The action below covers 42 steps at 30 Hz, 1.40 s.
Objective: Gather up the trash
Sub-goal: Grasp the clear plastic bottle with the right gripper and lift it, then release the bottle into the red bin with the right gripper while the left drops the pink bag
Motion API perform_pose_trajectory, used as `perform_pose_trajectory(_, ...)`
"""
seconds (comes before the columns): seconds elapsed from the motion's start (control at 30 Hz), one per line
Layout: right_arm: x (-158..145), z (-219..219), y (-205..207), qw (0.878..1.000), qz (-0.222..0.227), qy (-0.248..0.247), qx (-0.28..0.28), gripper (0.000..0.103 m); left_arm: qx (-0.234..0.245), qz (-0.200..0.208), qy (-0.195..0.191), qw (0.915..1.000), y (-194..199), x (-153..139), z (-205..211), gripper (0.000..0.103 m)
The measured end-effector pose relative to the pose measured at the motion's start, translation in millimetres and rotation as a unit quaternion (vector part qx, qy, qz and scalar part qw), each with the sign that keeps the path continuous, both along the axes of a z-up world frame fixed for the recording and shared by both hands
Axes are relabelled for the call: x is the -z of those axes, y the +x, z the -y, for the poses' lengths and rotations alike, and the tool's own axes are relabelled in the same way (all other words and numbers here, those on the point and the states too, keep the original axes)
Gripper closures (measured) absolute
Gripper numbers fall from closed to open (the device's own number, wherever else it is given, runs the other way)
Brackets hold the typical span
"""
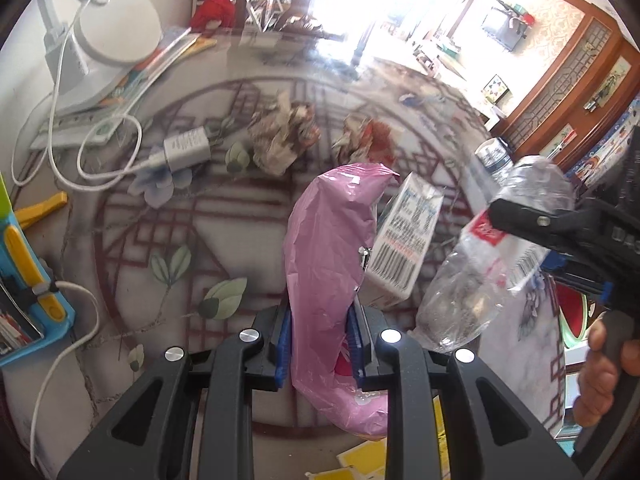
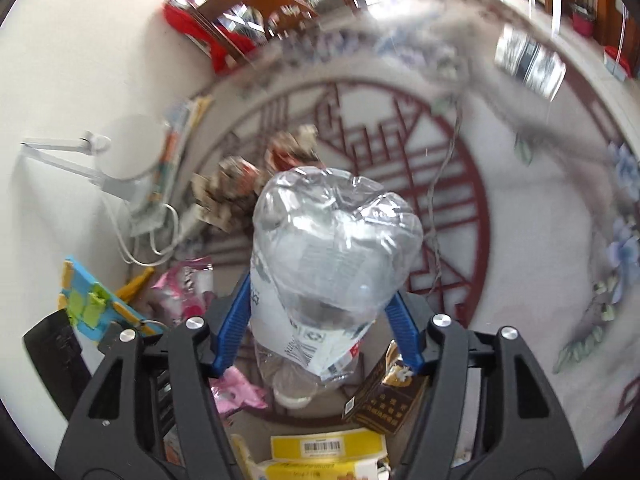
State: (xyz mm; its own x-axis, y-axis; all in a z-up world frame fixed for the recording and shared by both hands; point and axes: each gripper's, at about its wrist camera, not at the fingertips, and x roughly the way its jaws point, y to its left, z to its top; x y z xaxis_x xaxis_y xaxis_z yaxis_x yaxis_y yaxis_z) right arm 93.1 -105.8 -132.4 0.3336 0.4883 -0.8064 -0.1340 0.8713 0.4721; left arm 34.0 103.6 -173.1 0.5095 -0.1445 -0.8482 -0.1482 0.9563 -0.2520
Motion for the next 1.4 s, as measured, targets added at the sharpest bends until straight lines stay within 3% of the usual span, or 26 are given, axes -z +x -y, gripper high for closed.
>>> perform_pose_trajectory(0.33, -57, 36, -42, 0.996, 0.078, -0.016, 0.028, 0.042, 0.029, 0.041, 0.002, 0.9987, -1, -32, 26, 0.082)
perform_pose_trajectory(0.6, -75, 67, -68, 0.991, 0.109, -0.034, 0.063, 0.042, 0.069, 0.069, -0.004, 0.9952, -4, -51, 67, 0.082)
perform_pose_trajectory(1.0, -85, 144, -98, 0.983, 0.123, -0.053, 0.127, 0.042, 0.115, 0.073, -0.003, 0.9907, -6, -58, 130, 0.082)
perform_pose_trajectory(1.4, -72, 220, -105, 0.977, 0.108, -0.072, 0.17, 0.042, 0.128, 0.065, 0.008, 0.9896, -4, -57, 179, 0.082)
